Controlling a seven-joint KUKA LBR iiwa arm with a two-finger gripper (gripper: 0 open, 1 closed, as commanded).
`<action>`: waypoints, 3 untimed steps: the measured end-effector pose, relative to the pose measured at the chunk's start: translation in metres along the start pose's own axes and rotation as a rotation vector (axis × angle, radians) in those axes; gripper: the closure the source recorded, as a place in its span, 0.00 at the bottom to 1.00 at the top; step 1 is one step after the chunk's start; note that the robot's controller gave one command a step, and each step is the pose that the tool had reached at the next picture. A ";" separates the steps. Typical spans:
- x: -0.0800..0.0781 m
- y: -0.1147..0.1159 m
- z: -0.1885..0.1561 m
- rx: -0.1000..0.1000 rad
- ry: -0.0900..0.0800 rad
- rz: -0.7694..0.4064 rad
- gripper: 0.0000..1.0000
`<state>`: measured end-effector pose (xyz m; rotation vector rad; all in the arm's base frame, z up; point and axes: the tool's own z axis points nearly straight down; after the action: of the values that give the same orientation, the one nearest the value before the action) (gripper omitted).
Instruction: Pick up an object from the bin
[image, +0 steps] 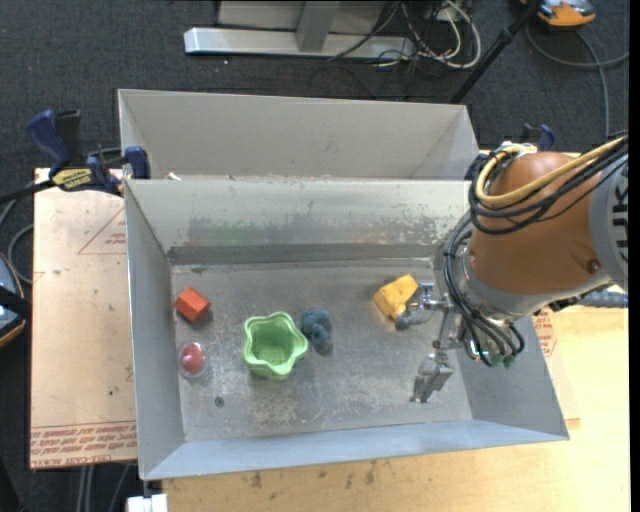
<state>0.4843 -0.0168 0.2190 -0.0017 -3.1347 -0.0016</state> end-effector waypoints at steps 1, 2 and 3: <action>-0.033 0.063 0.062 -0.001 -0.004 -0.166 0.00; -0.061 0.122 0.107 -0.001 -0.008 -0.260 0.00; -0.135 0.170 0.139 0.001 -0.011 -0.468 0.00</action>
Offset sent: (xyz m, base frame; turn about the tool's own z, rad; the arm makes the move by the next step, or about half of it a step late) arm 0.0327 0.0604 -0.0603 -0.1641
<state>0.6190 0.1534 0.0789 0.7276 -3.0603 -0.0031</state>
